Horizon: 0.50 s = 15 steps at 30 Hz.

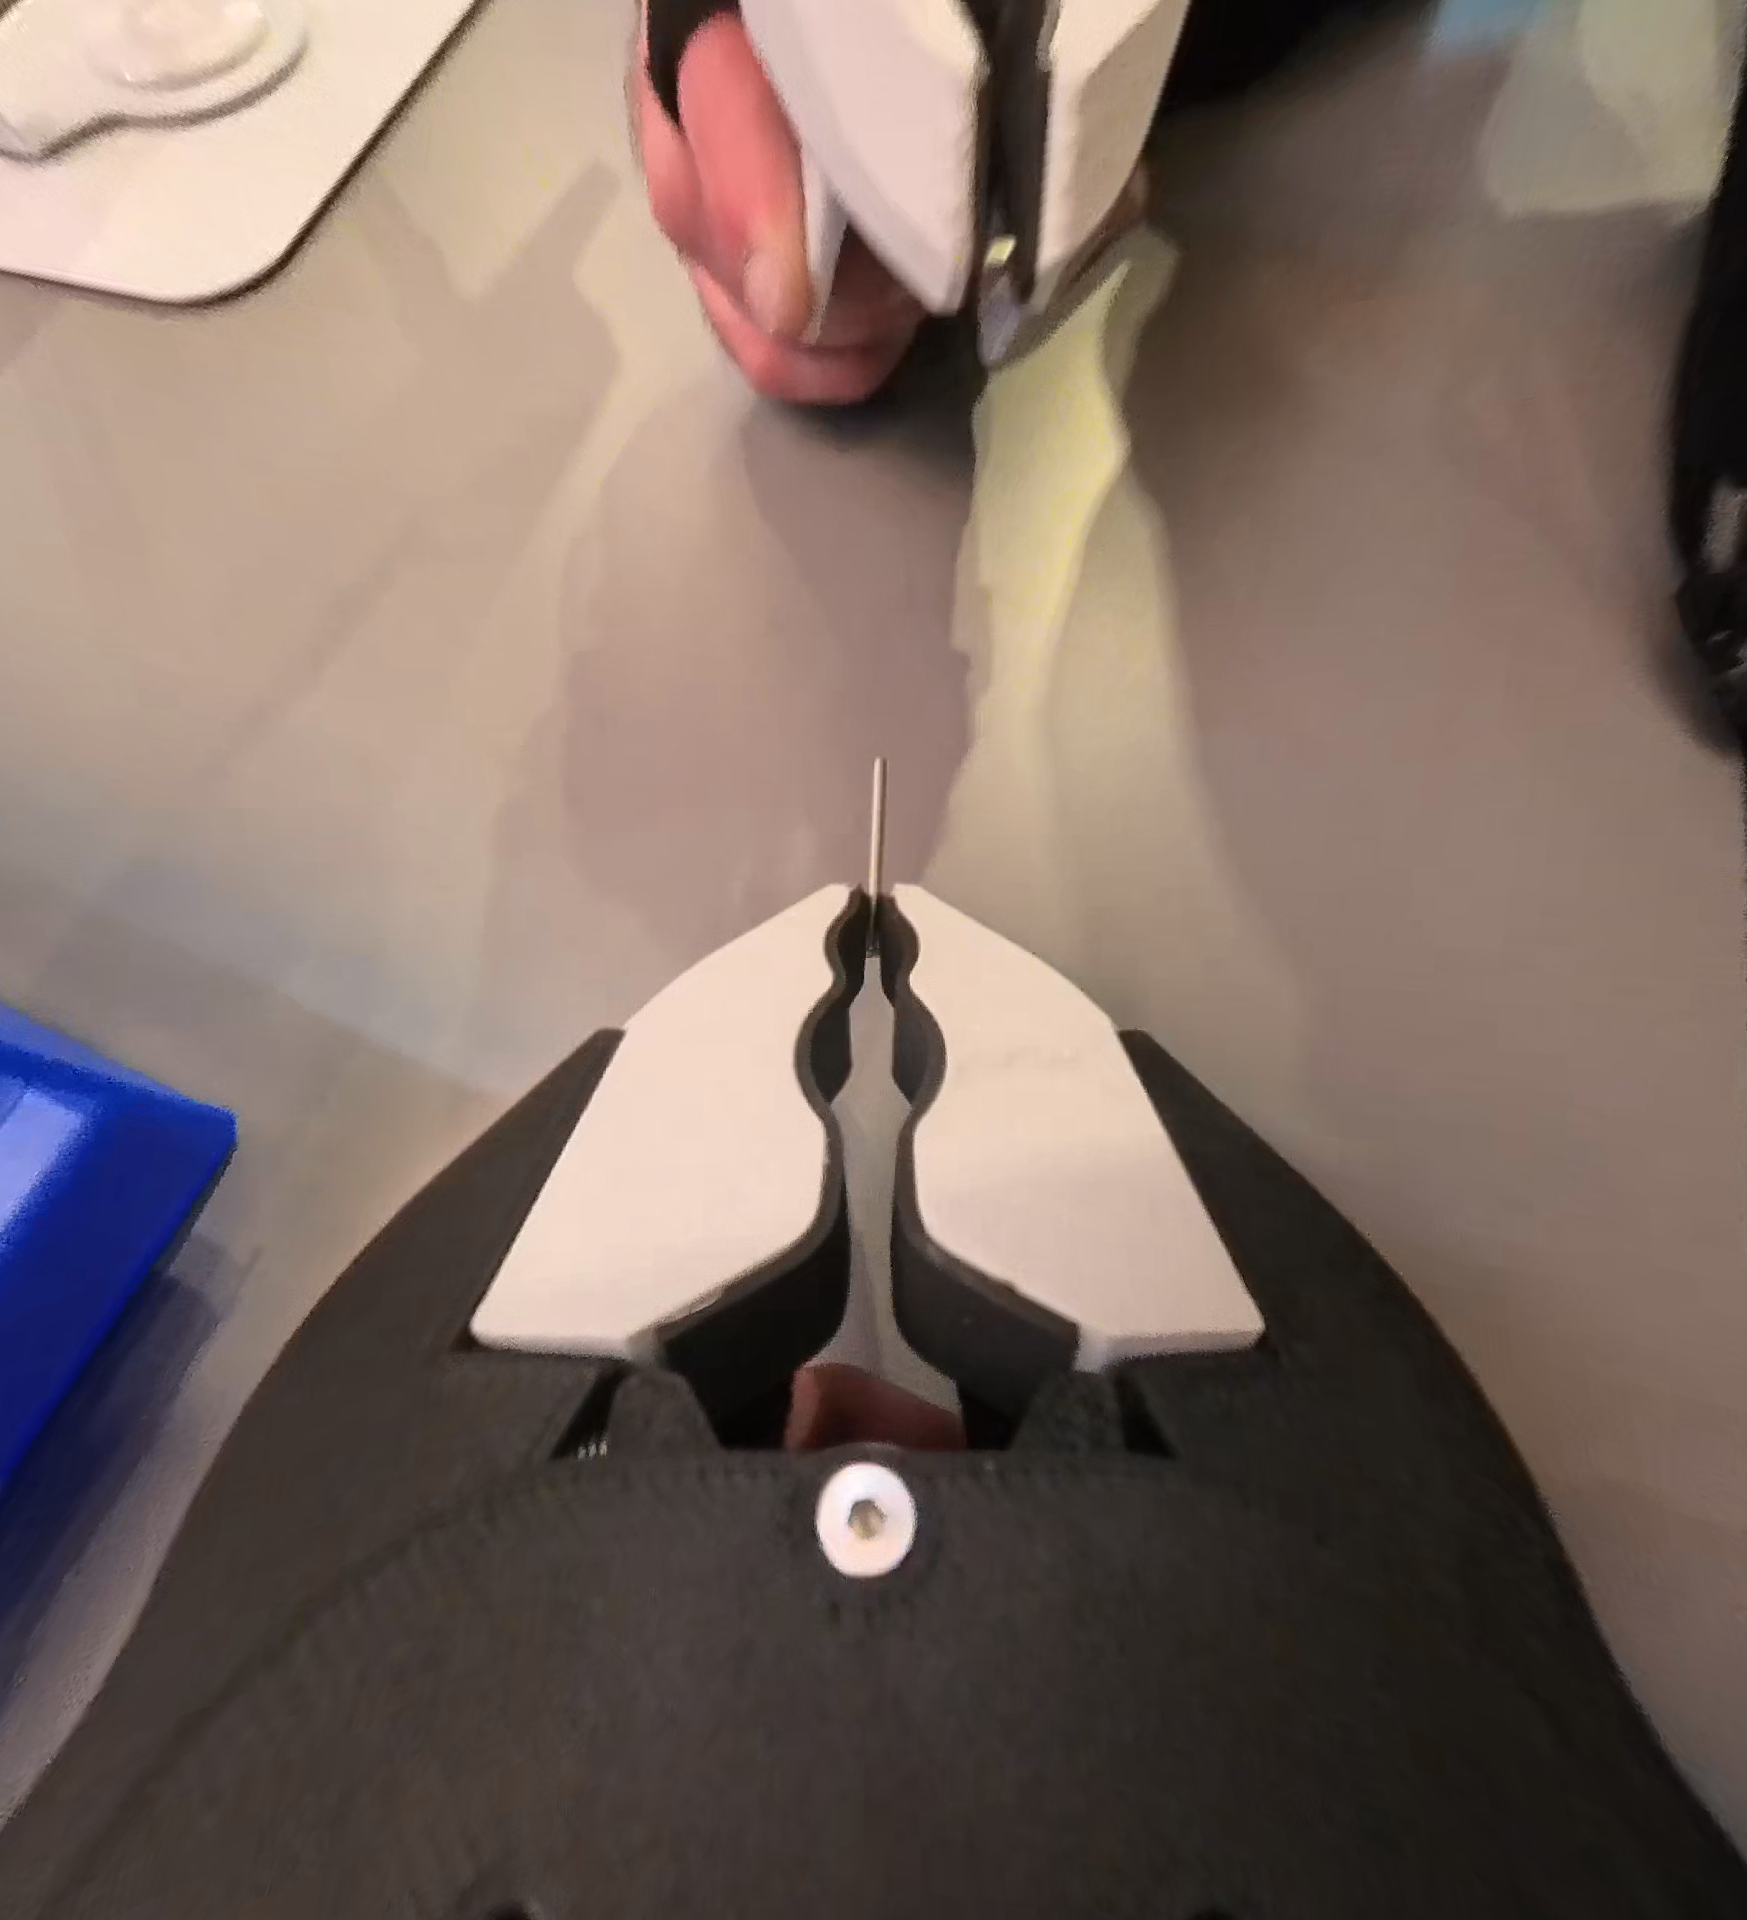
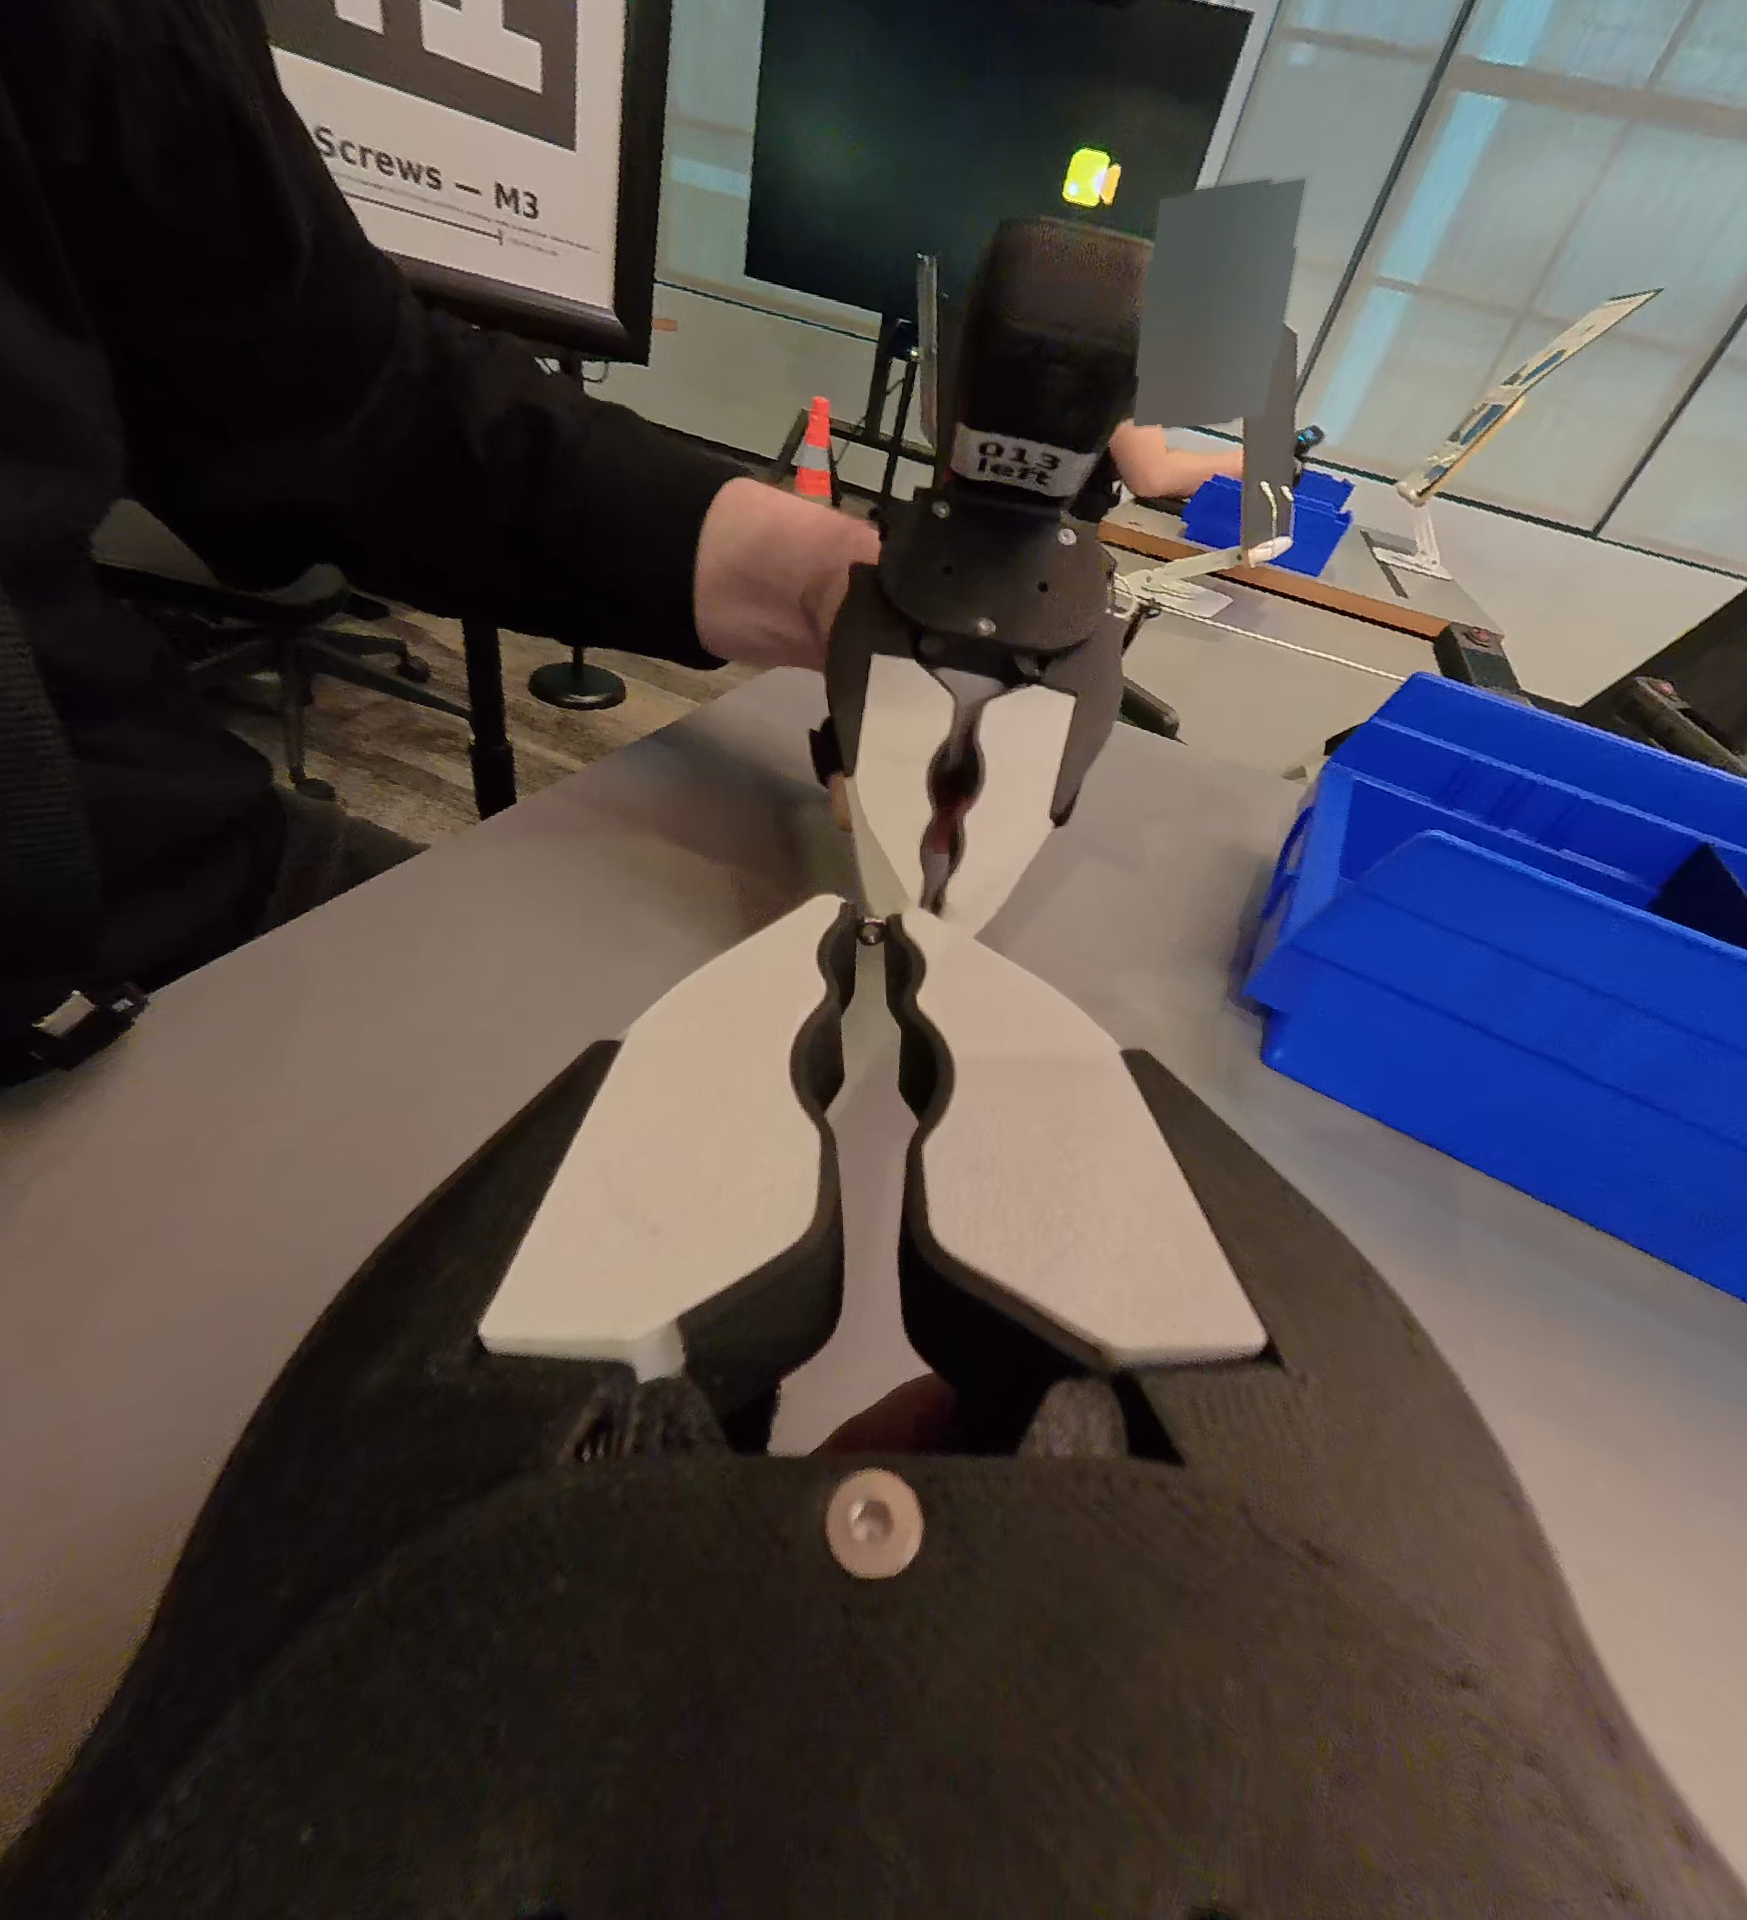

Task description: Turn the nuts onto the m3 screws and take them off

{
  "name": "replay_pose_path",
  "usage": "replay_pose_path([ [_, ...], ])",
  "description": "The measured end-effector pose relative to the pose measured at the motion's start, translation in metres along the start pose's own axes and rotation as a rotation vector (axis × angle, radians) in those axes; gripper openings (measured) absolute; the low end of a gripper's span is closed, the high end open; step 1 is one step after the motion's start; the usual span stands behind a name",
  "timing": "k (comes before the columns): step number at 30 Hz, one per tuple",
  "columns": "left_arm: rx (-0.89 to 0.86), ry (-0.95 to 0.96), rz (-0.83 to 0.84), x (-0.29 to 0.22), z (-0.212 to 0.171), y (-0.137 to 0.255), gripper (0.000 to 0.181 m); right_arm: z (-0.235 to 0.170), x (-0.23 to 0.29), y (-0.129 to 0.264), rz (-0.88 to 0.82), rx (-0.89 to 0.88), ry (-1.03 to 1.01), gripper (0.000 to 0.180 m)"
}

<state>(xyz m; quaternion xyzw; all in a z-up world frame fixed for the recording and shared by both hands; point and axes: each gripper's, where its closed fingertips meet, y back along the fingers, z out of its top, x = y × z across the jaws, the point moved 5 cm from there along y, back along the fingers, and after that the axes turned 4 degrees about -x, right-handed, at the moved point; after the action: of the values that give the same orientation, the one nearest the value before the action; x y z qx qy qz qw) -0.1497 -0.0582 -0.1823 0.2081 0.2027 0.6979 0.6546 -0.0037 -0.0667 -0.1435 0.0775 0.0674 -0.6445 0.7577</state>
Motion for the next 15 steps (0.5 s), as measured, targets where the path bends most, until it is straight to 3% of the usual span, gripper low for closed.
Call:
replay_pose_path([
  [7,-0.254,0.122,-0.111,-0.008,0.023,0.001,0.002,0.0,0.004,-0.004,-0.033,0.019,0.095,0.005],
  [15,-0.371,0.2,-0.218,-0.014,0.035,-0.006,0.002,0.002,0.005,-0.006,-0.062,0.01,0.132,0.005],
])
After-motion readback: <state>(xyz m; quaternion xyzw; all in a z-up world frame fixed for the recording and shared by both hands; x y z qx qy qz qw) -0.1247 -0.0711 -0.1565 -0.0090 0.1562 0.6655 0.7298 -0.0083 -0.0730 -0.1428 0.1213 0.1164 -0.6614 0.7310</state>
